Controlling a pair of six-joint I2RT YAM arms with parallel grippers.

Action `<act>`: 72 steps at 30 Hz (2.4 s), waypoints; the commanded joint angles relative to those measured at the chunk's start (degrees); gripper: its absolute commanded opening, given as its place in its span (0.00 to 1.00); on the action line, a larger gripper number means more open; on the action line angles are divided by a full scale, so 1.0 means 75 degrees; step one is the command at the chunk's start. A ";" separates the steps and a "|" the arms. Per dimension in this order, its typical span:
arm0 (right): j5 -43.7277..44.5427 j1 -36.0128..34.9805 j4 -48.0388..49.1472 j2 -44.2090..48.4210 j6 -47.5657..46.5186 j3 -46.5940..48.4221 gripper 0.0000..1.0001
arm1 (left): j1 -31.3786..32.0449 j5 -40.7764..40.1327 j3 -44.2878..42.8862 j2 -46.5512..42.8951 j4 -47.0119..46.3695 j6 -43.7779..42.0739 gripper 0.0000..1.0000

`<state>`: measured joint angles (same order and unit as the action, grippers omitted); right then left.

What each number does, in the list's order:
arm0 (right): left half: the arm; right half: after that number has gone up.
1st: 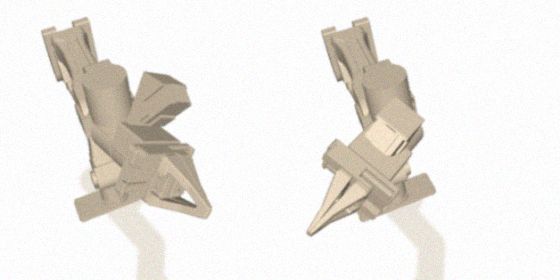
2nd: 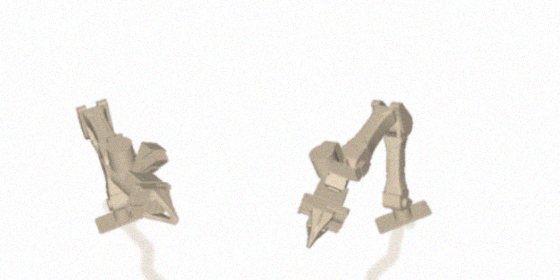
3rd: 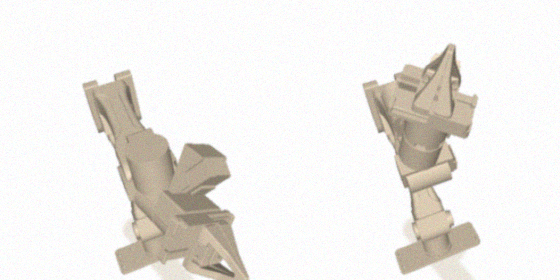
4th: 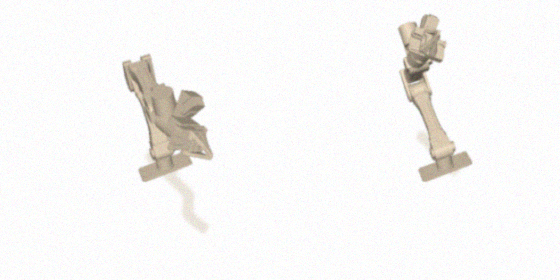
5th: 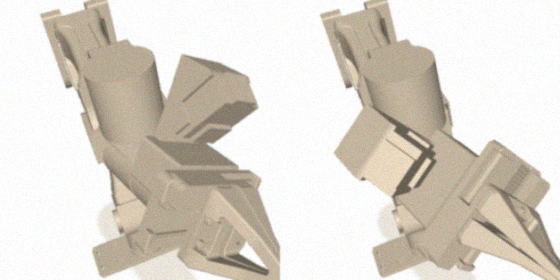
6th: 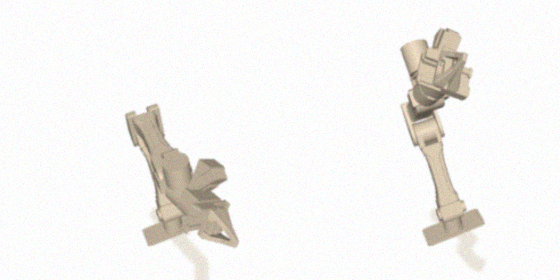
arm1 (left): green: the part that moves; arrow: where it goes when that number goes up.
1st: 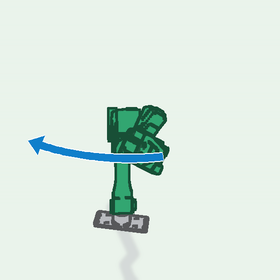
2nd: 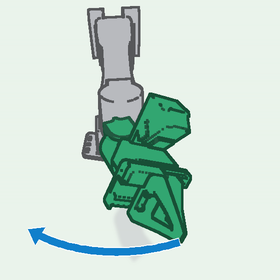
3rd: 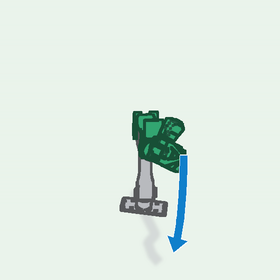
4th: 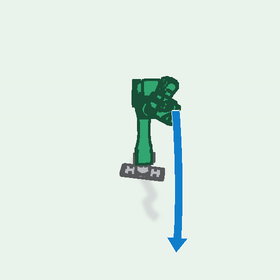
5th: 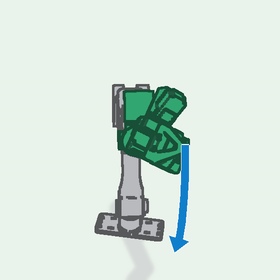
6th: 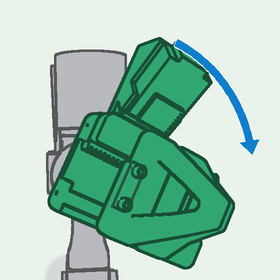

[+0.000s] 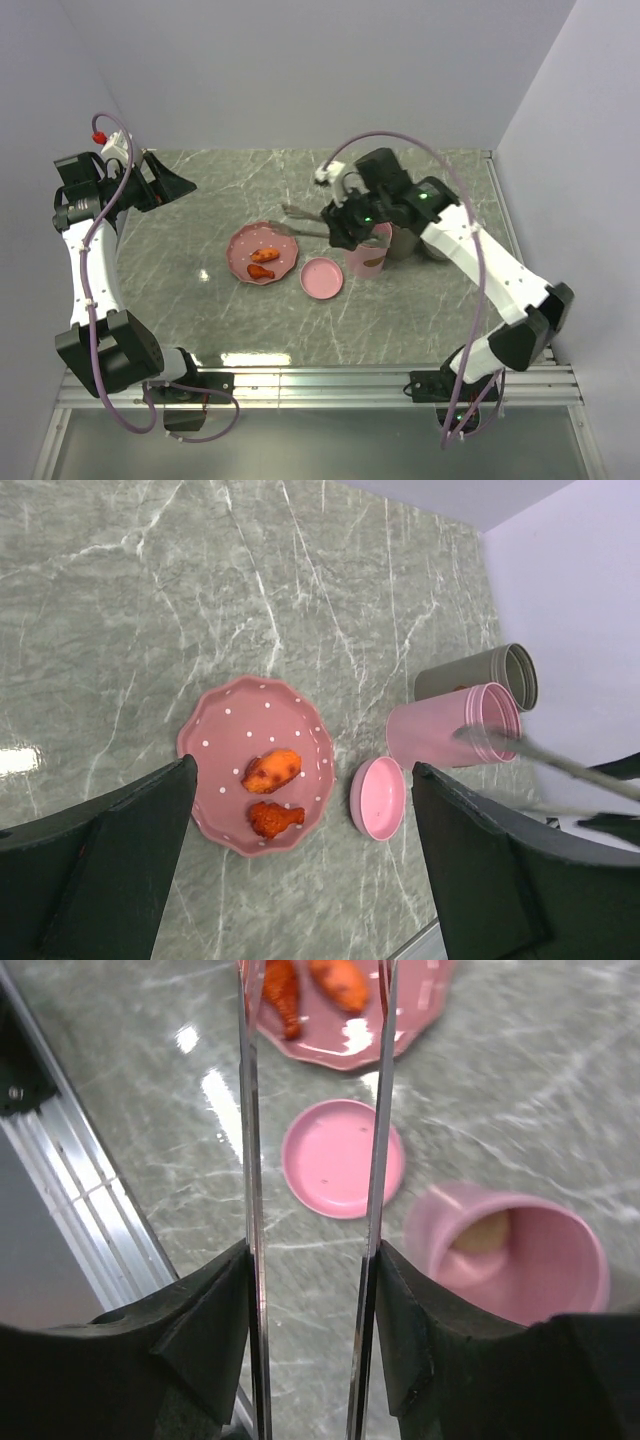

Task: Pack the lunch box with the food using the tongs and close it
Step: Pick up the food using the clamp

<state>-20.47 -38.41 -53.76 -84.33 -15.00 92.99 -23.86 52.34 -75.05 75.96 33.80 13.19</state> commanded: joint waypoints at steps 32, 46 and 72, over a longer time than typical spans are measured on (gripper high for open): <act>0.0257 -0.1488 0.0617 -0.3368 -0.0777 0.1078 0.50 | 0.0005 0.0252 -0.0224 -0.0004 0.0157 -0.0411 0.94; 0.0362 -0.1499 0.0828 -0.3849 -0.0718 0.0949 0.50 | 0.0005 0.0182 -0.0189 -0.0050 0.0157 -0.0446 0.94; 0.0679 -0.1487 0.0336 -0.3322 -0.0894 0.0527 0.50 | -0.0006 0.0206 -0.0271 0.0032 0.0180 -0.0446 0.94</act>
<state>-15.77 -49.25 -50.33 -113.36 -20.95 96.29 -23.86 52.66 -75.35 76.47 35.24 10.61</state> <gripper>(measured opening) 0.502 0.939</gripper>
